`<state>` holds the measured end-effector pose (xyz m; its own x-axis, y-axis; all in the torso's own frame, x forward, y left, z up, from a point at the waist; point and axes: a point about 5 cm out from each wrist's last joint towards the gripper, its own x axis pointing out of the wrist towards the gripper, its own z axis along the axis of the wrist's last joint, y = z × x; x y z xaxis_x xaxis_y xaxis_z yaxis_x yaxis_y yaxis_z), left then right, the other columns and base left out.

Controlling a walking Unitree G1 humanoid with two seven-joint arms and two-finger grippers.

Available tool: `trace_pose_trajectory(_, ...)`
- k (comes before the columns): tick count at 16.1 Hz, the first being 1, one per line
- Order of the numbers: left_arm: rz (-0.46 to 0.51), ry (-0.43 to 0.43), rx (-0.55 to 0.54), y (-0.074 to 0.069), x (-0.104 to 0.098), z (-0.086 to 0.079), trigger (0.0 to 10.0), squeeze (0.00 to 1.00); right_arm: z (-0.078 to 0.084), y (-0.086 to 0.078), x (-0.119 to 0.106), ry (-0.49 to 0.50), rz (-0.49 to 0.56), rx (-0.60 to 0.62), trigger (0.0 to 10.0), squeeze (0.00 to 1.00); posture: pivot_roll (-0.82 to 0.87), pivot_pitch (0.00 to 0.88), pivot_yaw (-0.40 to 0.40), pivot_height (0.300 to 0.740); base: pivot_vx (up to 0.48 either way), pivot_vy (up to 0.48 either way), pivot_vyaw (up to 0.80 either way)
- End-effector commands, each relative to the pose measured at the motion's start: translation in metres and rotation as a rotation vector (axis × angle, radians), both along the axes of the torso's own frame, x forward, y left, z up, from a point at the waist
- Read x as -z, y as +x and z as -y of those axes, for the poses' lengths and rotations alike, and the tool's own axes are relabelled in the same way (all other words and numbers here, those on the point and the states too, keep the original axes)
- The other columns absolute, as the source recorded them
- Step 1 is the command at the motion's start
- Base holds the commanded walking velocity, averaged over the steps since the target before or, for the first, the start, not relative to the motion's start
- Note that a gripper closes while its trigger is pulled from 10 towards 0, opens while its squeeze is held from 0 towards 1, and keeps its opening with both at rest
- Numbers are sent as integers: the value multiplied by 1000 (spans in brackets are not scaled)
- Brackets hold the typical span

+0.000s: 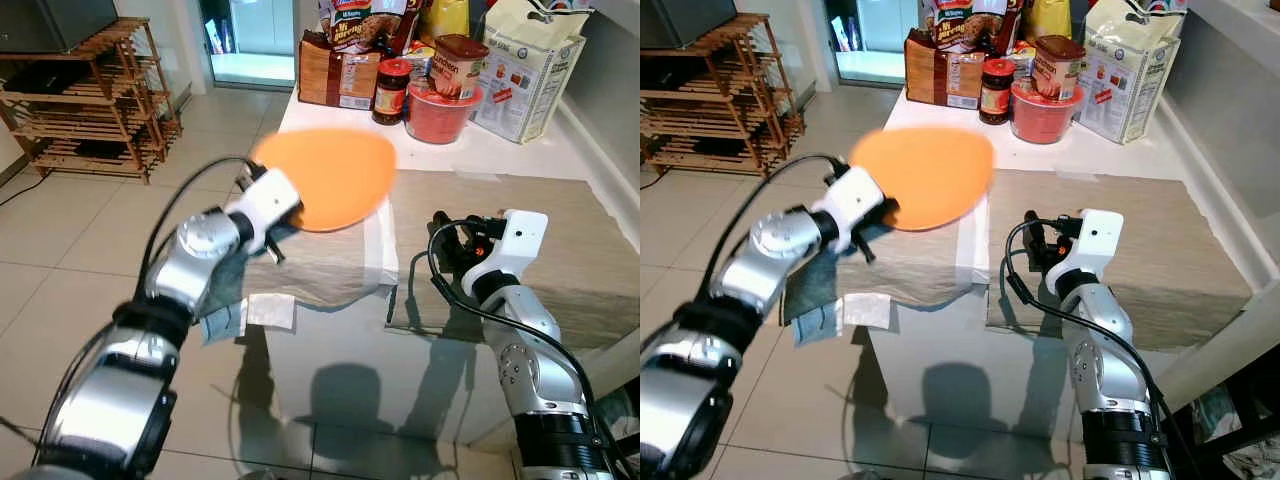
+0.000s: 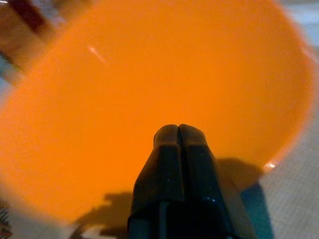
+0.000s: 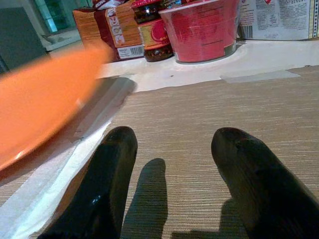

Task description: Setting the table

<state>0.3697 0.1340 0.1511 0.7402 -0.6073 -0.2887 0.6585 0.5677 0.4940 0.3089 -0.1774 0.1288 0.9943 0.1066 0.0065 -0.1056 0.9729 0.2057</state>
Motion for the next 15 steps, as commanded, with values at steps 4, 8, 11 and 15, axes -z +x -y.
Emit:
trace_pose_trajectory(4, 60, 84, 89, -6, 1, 10, 10000, 0, -5, -1, 7, 12, -43, -15, 10000, 0, 29, 0, -1, 740, 0, 0, 0)
trace_pose_trajectory(8, 92, 72, 77, 1, -14, 9, 10000, 0, -6, -2, 9, 17, -50, -11, 10000, 0, 25, 0, 2, 740, 0, 0, 0)
trace_pose_trajectory(11, 81, 70, 70, 3, -14, 6, 10000, 0, -4, -3, 10, 16, -55, -1, 10000, 0, 22, 0, 3, 740, 0, 0, 0)
trace_pose_trajectory(15, 146, 35, 39, 9, -32, 8, 10000, 0, -3, -5, 12, 13, -60, 3, 10000, 0, 22, 0, 3, 740, 0, 0, 0)
